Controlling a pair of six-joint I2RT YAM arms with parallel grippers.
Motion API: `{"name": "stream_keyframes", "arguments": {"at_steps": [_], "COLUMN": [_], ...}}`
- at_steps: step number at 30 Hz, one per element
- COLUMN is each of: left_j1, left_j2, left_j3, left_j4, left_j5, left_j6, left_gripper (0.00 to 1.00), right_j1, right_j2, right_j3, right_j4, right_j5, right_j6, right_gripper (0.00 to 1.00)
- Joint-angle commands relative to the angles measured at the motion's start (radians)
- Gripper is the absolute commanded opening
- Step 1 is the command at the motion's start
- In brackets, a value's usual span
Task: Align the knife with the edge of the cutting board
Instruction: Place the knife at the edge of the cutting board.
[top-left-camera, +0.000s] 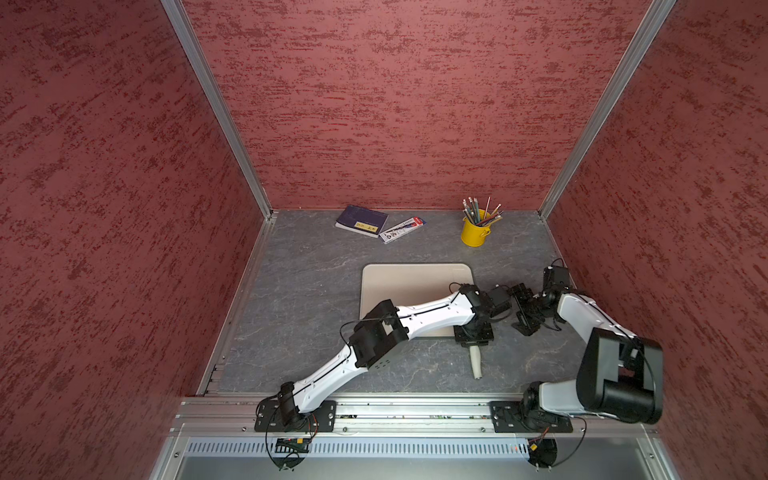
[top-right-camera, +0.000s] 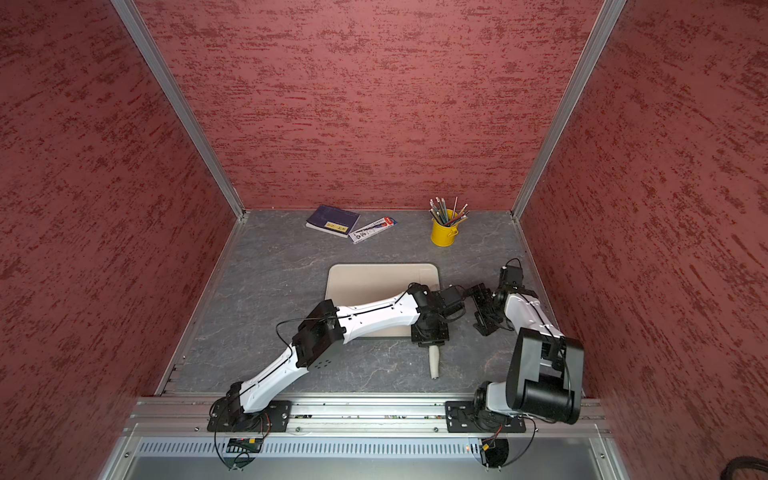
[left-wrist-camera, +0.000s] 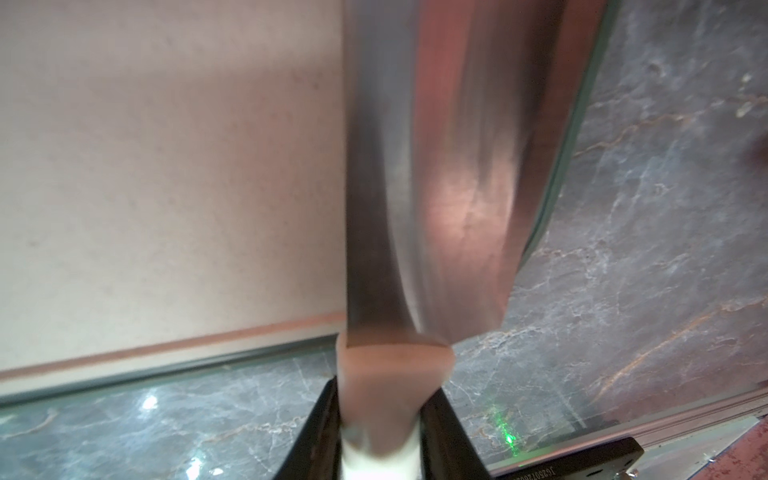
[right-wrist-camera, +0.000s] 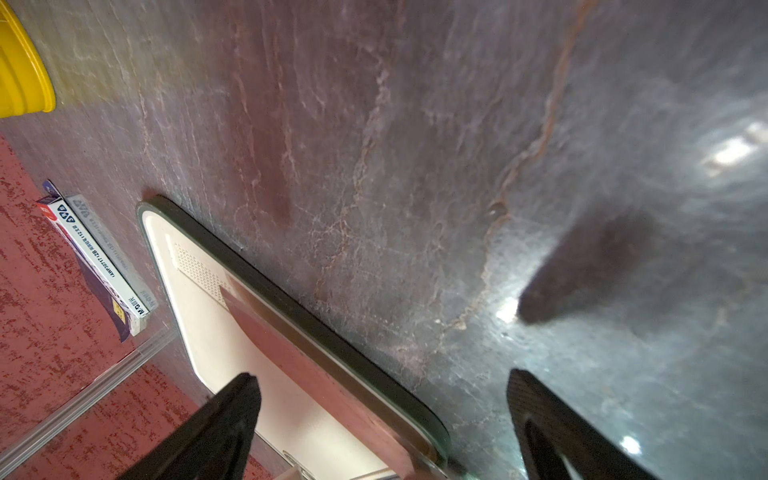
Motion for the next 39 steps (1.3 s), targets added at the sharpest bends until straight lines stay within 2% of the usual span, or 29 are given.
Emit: {"name": "stream_keyframes", "arguments": {"at_steps": [1,39], "left_j1": [-0.004,-0.009], "left_j2": [0.013,-0.025], "left_j3": [-0.026,-0.020], "left_j4": [-0.004,-0.004], "left_j5": [-0.023,0.041], "left_j6": [0.016,-0.056], "left_gripper": [0.00,0.00], "right_j1": [-0.003,-0.004], "right_j2": [-0.016,-0.021], "right_j3": [-0.028,-0.032], "right_j4": [0.001,-0.001], "right_j5": [-0.007,-0.014], "right_j6": [0.001,0.006], "right_gripper": [0.98,0.98]}}
